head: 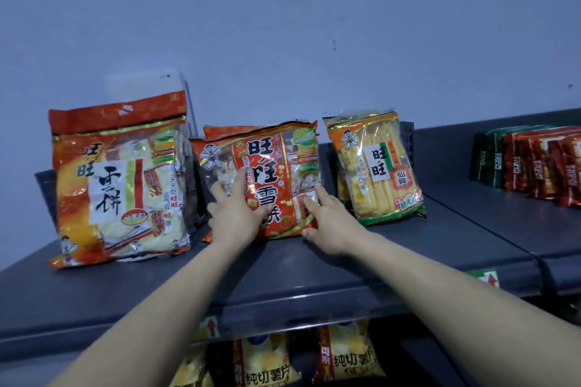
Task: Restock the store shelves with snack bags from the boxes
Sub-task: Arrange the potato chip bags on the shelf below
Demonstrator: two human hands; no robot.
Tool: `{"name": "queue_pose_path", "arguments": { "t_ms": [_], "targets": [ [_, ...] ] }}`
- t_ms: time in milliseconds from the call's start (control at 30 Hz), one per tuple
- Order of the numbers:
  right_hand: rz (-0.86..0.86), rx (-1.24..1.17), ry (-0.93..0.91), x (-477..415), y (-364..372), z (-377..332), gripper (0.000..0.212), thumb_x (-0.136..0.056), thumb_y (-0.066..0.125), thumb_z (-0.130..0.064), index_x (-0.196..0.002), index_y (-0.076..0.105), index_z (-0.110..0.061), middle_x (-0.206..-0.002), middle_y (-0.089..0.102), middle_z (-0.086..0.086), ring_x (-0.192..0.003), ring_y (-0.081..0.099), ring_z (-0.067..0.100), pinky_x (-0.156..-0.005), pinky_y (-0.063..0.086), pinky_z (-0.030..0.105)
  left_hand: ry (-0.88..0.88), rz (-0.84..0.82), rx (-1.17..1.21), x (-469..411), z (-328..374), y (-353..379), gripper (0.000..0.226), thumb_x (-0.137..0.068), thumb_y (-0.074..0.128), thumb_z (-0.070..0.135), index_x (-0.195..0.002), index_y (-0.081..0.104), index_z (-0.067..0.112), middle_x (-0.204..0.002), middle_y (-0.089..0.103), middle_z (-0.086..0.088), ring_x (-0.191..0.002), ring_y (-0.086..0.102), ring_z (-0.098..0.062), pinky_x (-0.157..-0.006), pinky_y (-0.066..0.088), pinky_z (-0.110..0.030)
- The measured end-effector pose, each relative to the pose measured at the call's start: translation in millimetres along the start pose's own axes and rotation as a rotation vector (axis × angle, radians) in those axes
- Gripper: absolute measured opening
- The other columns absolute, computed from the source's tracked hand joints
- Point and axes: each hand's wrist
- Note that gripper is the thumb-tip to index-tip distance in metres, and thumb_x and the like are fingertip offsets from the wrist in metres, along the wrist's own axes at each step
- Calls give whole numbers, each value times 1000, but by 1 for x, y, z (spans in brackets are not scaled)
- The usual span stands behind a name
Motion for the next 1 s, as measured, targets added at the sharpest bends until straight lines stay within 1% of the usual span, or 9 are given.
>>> {"name": "queue_pose_path", "arguments": {
  "t_ms": [100, 233, 333, 400, 467, 567, 700, 867, 1000],
  "targets": [
    [-9, -19, 43, -3, 1, -2, 73, -94, 53, -34, -152, 13, -17, -160, -14, 5, -147, 4, 32, -120, 17, 40, 7, -4, -42, 0, 1, 0, 84, -83, 67, 41, -147, 13, 39, -151, 10, -12, -128, 30, -43, -102, 38, -55],
    [44, -74, 54, 7, 1, -7, 69, -92, 56, -32, -149, 21, -15, -160, -4, 6, -146, 10, 30, -119, 21, 40, 29, -51, 10, 0, -7, -6, 84, -83, 68, 33, -147, 14, 39, -152, 8, -11, -131, 27, -42, -105, 33, -52],
    [115, -126, 41, 20, -2, -13, 64, -91, 57, -27, -147, 28, -15, -159, 9, 6, -146, 15, 25, -117, 23, 36, 54, -25, 9, 7, -10, -11, 84, -83, 69, 30, -148, 16, 35, -152, 9, -12, -133, 26, -41, -107, 30, -52],
    [143, -146, 31, 29, -5, -18, 58, -92, 56, -23, -145, 33, -14, -155, 23, 7, -144, 21, 24, -114, 24, 33, 73, -6, -5, 13, -11, -15, 83, -83, 69, 30, -147, 17, 30, -150, 13, -13, -133, 27, -40, -107, 29, -52],
    [165, -138, 17, 39, -8, -24, 52, -93, 54, -21, -141, 39, -10, -147, 37, 8, -138, 31, 24, -111, 29, 31, 98, 14, 7, 21, -13, -18, 77, -84, 67, 27, -146, 22, 24, -148, 17, -13, -132, 28, -38, -108, 29, -51],
    [197, -151, 5, 51, -11, -33, 44, -93, 54, -18, -135, 47, -8, -138, 49, 7, -129, 43, 24, -105, 36, 31, 127, 17, 66, 33, -13, -27, 65, -86, 64, 24, -141, 31, 16, -143, 24, -12, -130, 31, -34, -109, 32, -49],
    [231, -158, -11, 67, -13, -45, 40, -92, 55, -16, -132, 52, -9, -135, 54, 8, -124, 49, 25, -101, 39, 31, 188, -7, 122, 47, -9, -38, 52, -87, 62, 21, -134, 40, 13, -138, 32, -9, -128, 36, -29, -109, 34, -46],
    [271, -155, -23, 86, -14, -51, 38, -92, 55, -16, -129, 55, -9, -131, 59, 8, -120, 53, 25, -100, 42, 34, 331, -67, 167, 71, 3, -47, 49, -88, 62, 19, -132, 45, 12, -136, 38, -6, -128, 40, -20, -107, 29, -27],
    [294, -128, -2, 101, -13, -55, 37, -92, 55, -15, -128, 57, -9, -128, 61, 8, -120, 53, 25, -98, 41, 32, 434, -109, 134, 88, 5, -49, 46, -87, 63, 21, -130, 48, 12, -130, 44, -6, -124, 43, -21, -105, 31, -28]
  ]
}}
Point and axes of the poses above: each hand's wrist, its own x-axis away from the middle knuckle, its own y-axis out of the palm, z = x × y
